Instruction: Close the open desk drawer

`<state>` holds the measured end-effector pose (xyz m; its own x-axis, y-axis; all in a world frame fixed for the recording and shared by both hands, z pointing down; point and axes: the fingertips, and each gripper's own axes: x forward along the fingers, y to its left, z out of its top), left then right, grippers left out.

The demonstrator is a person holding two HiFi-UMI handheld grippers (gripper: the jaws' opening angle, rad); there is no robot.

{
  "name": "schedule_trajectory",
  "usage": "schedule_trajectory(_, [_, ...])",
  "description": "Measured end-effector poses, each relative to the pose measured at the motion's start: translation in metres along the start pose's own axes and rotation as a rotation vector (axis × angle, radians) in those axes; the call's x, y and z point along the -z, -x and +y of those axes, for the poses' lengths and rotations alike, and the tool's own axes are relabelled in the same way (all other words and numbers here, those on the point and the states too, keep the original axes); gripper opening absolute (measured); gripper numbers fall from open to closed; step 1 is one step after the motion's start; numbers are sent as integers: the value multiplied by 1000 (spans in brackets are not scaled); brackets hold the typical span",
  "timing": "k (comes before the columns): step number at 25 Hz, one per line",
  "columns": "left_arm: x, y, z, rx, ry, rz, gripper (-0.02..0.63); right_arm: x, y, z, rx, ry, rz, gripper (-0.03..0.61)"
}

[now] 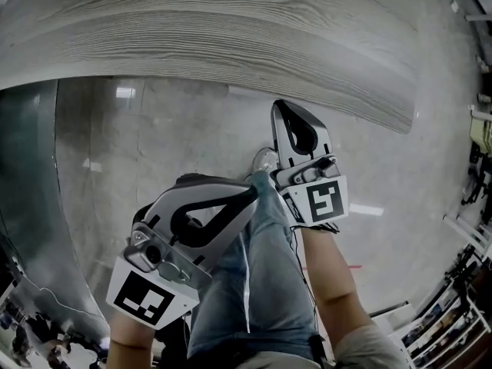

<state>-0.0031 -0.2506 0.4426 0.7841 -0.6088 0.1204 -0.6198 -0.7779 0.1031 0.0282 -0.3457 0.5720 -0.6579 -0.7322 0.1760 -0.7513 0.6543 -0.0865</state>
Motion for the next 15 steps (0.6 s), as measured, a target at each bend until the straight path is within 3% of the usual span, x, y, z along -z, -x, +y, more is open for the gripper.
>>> schedule_trajectory(15, [-4,-3,8,-25,0,-8,11,-2,-12,-4,-6,-2,5,8])
